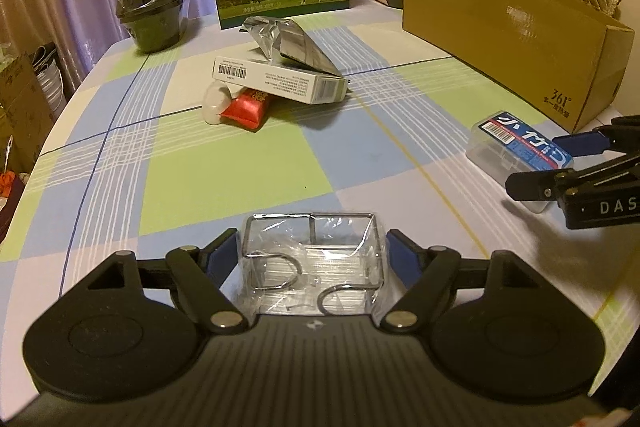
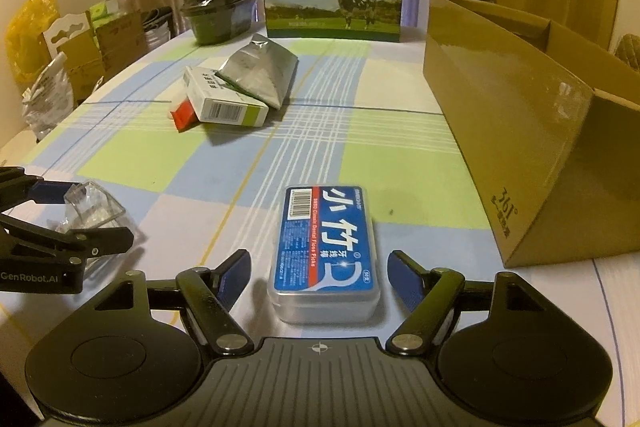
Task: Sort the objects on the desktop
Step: 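Lift the tray and floss box and carry them toward the cardboard box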
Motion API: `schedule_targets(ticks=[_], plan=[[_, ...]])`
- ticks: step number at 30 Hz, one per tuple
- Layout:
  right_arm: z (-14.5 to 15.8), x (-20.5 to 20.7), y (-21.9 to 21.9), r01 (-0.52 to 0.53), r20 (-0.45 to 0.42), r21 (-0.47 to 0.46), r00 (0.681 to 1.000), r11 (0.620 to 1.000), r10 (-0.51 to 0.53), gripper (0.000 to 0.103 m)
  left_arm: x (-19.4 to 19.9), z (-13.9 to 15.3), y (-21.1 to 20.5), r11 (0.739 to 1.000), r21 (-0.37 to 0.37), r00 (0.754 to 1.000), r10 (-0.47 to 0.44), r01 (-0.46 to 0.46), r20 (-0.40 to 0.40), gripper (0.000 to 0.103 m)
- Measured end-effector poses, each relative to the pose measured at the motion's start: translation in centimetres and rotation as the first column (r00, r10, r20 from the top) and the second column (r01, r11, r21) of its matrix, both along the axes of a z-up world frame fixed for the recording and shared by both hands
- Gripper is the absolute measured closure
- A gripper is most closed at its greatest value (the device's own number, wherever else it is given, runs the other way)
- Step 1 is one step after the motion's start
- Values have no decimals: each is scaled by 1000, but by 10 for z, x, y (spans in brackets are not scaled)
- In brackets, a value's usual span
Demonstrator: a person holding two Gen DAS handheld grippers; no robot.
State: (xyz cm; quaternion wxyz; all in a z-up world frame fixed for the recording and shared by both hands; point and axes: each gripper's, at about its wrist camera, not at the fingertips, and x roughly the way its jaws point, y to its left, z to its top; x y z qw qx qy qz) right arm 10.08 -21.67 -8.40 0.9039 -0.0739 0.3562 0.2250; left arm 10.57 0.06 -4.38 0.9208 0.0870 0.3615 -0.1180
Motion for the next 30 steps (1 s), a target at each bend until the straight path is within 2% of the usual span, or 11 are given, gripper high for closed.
schedule_targets(ticks=[13, 24, 30], plan=[[-3, 4, 2, 7, -14, 12, 1000, 1000, -7, 30, 1, -1, -3, 1000, 11, 1000, 0, 0, 0, 39], [-4, 6, 6, -6, -5, 1, 1000, 1000, 6, 31, 0, 3, -5, 1000, -20, 1000, -6, 6, -8, 40], [-6, 8, 7, 4, -5, -7, 1000, 1000, -4, 39, -1, 4, -6, 999, -31, 1000, -8, 8, -6, 40]])
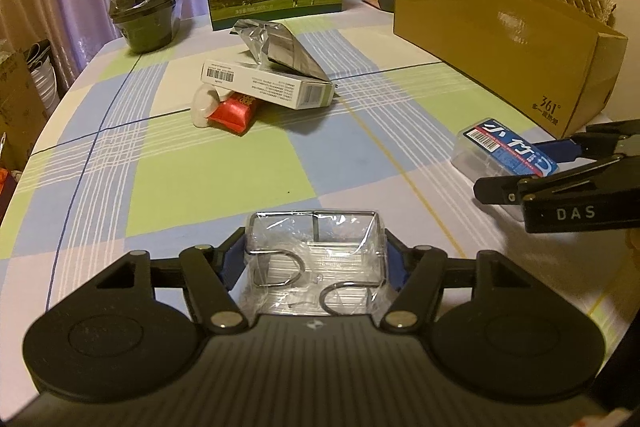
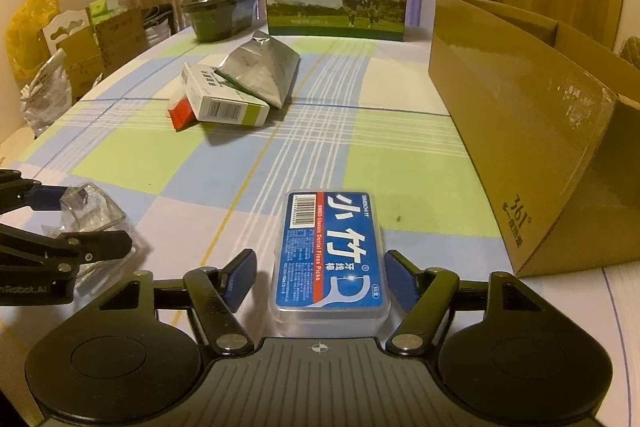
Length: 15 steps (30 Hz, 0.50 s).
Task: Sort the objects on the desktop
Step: 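Lift the tray and floss box and carry them toward the cardboard box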
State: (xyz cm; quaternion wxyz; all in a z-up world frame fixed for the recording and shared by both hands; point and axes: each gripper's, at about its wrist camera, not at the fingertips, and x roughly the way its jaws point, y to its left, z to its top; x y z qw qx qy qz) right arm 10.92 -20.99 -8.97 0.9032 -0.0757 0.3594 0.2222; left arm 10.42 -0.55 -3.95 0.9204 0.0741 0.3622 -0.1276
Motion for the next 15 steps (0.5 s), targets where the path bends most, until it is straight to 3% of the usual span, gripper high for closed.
schedule_targets(ticks=[5, 15], plan=[[-2, 2, 1, 5, -2, -7, 1000, 1000, -5, 48, 0, 1, 0, 1000, -4, 1000, 2, -2, 0, 40], [0, 1, 1, 22, 9, -12, 1000, 1000, -22, 50, -2, 1, -3, 1000, -5, 1000, -6, 6, 4, 40]])
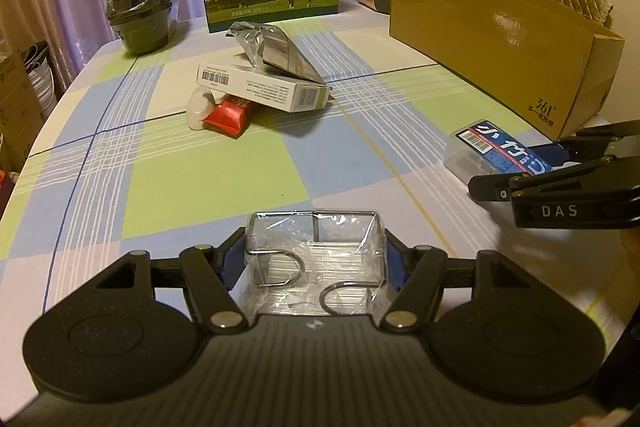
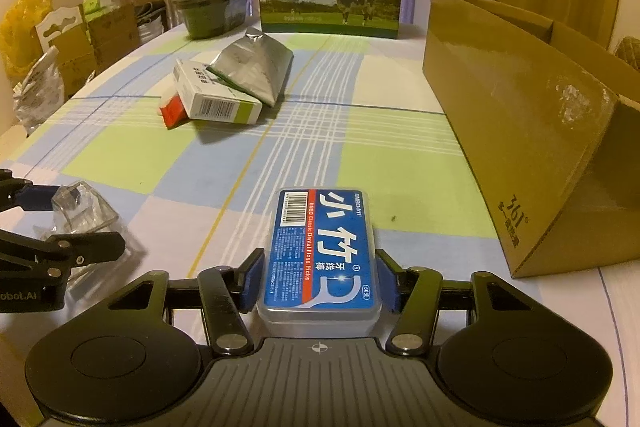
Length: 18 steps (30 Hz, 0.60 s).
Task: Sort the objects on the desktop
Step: 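Lift the tray and floss box and carry them toward the cardboard box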
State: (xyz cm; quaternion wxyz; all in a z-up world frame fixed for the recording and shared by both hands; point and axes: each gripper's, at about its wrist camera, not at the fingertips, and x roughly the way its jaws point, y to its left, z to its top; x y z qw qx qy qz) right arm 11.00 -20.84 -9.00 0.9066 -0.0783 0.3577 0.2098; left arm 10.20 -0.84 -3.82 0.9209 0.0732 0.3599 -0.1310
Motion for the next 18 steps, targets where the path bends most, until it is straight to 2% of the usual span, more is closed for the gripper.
schedule_targets(ticks=[9, 18], plan=[[10, -4, -4, 6, 29, 19, 1000, 1000, -6, 50, -1, 4, -2, 1000, -6, 1000, -5, 5, 9, 40], [30, -17, -13, 1, 72, 44, 997, 999, -4, 50, -14, 20, -13, 1000, -19, 1000, -1, 2, 26, 40]])
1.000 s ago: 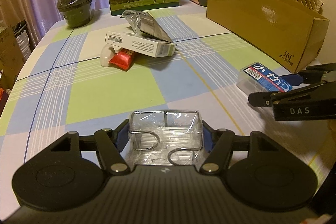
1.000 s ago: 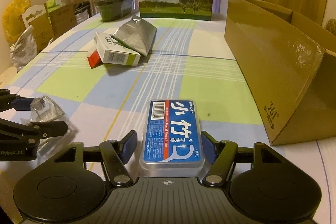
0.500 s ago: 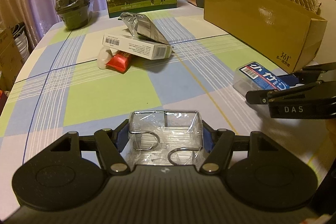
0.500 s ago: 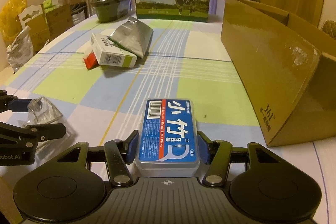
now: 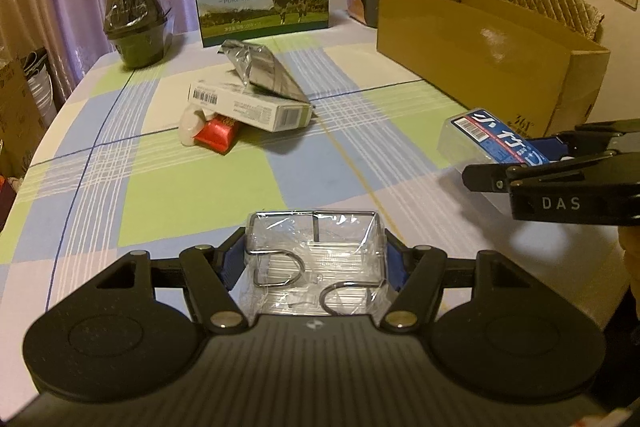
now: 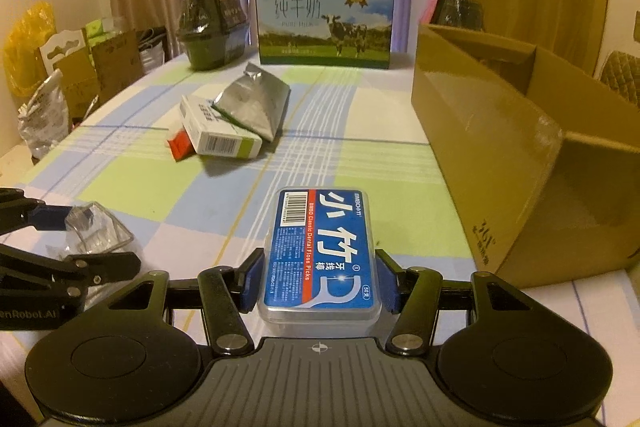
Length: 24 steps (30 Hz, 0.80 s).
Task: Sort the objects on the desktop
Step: 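Lift the tray and floss box and carry them toward the cardboard box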
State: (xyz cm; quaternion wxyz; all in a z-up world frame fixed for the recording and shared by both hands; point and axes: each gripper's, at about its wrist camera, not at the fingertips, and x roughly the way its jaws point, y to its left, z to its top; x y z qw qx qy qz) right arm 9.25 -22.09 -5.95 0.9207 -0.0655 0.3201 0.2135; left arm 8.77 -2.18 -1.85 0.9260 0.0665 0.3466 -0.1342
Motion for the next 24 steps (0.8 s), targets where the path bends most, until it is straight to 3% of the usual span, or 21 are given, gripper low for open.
schedule_targets(ticks=[8, 24], plan=[[19, -15, -8, 9, 44, 26, 999, 1000, -10, 50, -12, 27, -12, 1000, -14, 999, 14, -13, 52, 40], [58, -39, -43, 68, 95, 115, 992, 991, -79, 50, -35, 66, -40, 999, -50, 996, 23, -19, 82, 40]])
